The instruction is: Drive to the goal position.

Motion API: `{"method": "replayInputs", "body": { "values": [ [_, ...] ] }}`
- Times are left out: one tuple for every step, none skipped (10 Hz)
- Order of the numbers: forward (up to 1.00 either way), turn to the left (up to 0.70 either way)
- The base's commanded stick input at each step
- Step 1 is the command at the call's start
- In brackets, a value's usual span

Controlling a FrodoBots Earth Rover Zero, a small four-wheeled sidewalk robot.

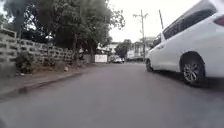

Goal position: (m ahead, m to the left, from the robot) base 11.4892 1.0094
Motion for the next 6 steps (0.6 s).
{"method": "replayInputs", "body": {
  "values": [
    [1.00,0.04],
    [1.00,0.04],
    [1.00,0.04],
    [1.00,0.04],
    [1.00,0.04],
    [1.00,0.04]
  ]
}}
